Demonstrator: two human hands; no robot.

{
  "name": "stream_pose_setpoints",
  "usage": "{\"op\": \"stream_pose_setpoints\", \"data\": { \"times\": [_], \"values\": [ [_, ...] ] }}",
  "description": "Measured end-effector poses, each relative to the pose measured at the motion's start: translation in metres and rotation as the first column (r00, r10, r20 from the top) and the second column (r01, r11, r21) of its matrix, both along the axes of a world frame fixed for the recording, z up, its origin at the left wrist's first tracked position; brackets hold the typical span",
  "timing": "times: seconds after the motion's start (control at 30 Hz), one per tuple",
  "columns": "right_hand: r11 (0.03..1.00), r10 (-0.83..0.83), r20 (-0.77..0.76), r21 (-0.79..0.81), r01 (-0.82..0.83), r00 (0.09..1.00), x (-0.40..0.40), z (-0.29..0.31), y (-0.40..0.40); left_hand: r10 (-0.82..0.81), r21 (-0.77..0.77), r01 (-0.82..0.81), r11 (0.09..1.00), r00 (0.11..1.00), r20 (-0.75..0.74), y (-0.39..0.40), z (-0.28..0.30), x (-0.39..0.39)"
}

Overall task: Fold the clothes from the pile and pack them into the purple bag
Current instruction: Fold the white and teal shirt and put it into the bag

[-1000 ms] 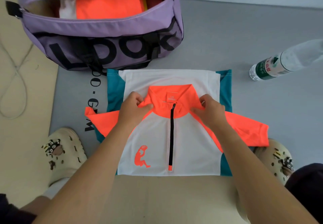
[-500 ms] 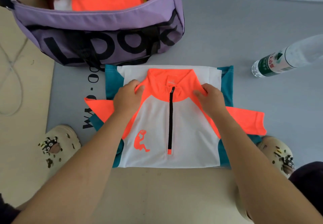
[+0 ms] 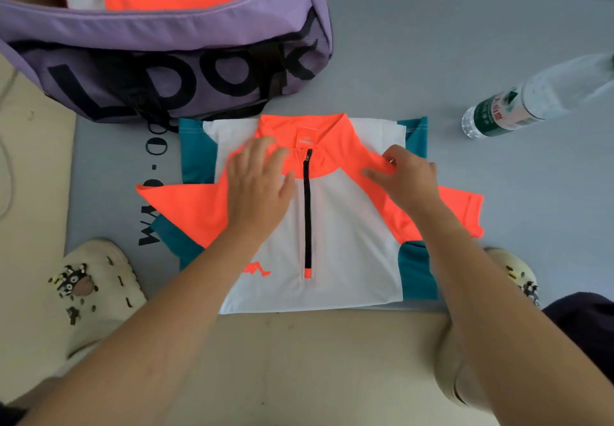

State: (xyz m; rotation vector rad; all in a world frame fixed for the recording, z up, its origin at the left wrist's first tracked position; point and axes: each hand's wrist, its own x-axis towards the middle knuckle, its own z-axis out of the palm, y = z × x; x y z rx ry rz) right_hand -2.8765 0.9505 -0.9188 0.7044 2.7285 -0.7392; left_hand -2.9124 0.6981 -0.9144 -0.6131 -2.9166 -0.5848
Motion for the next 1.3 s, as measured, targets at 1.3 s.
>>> {"op": "stream_pose_setpoints", "data": {
  "times": [1.3],
  "values": [
    [0.805,-0.296,0.444,-0.361,0.471,0.846,0.177,0.020,0.025,-0.078,-0.429,0.336,0.839,0.853,0.516,0.083,-0.009,0.082]
  ]
}}
